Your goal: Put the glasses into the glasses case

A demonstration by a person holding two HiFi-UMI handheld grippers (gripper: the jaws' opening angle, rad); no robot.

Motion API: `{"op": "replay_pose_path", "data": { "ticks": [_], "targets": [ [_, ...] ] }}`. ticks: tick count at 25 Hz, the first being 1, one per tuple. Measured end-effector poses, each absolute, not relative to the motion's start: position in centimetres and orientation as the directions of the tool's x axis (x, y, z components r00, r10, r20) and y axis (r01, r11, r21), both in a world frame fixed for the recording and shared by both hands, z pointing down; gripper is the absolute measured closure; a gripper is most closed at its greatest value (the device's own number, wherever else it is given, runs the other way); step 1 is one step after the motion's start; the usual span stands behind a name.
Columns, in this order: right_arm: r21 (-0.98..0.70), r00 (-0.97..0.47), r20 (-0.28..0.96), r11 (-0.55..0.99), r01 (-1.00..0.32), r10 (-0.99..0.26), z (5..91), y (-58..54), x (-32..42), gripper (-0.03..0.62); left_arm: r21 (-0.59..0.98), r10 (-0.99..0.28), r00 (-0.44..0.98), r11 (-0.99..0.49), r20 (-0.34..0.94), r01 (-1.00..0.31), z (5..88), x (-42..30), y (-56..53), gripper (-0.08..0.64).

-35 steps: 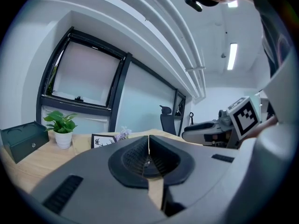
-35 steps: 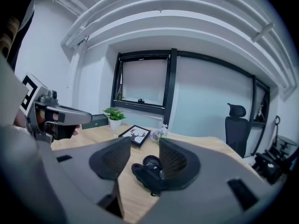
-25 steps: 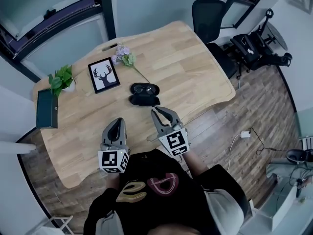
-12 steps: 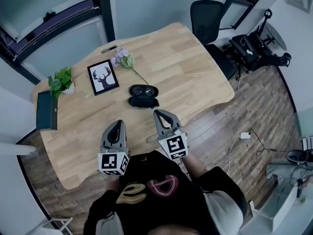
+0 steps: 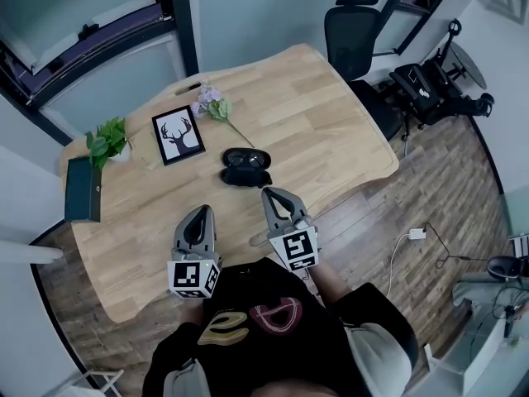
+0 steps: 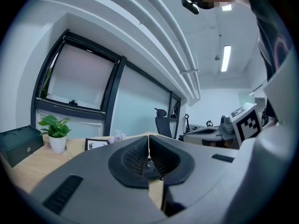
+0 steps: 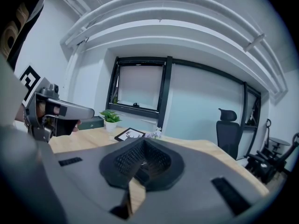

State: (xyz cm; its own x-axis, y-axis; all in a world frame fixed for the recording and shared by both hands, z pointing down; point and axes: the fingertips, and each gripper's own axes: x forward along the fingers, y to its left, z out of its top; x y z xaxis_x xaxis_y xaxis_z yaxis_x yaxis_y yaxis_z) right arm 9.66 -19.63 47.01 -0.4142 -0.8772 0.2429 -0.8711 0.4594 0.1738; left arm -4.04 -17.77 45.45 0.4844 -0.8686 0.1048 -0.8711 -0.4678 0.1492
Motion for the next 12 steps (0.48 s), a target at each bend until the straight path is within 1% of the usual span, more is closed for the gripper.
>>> {"op": "replay_pose_path", "data": {
  "ticks": [12],
  "targets": [
    [0.197, -0.411, 0.229, 0.455, -0.868, -0.883, 46.84, -20.13, 9.12, 0.583, 0.157, -0.874, 0.475, -0.457, 0.101, -0.875, 45.6, -4.69, -18.3, 0.541]
  ]
}}
